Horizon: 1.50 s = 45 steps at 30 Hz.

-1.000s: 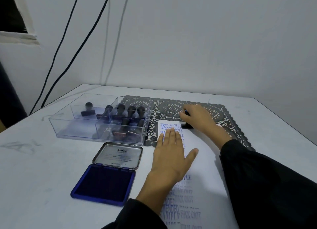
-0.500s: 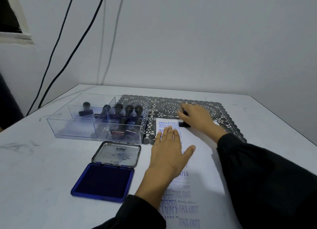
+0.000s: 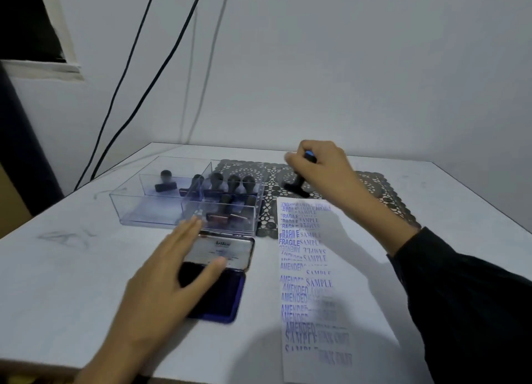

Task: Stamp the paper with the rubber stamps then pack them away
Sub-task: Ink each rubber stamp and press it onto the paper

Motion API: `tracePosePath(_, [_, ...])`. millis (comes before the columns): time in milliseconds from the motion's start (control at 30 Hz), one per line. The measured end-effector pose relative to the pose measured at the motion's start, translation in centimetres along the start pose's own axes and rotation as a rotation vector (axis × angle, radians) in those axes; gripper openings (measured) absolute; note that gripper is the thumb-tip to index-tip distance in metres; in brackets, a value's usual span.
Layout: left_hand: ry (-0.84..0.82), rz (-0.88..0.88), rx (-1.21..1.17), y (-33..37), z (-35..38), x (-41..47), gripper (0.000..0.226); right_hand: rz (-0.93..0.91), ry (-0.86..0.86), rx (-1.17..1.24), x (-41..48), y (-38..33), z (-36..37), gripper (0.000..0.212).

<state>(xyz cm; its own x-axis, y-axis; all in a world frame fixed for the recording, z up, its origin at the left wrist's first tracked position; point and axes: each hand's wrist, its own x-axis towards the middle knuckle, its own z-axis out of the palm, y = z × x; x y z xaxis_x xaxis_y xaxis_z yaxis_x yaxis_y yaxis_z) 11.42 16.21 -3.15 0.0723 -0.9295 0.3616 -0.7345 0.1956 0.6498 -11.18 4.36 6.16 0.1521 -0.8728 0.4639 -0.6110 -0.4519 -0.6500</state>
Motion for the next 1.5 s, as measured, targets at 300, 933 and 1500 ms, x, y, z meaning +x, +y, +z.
tracePosePath(300, [-0.247, -0.184, 0.137, -2.7, -2.7, -1.5, 0.125, -0.123, -0.314, -0.153, -4.4, -4.3, 8.6, 0.031])
tracePosePath(933, [-0.327, -0.054, 0.366, -2.8, -2.5, -1.4, 0.123, -0.25, -0.255, -0.301, -7.1, -4.8, 13.6, 0.016])
tracePosePath(1500, [-0.31, -0.051, 0.315, -2.3, -2.7, -1.4, 0.125, -0.331, -0.212, -0.253, -7.6, -4.1, 12.4, 0.02])
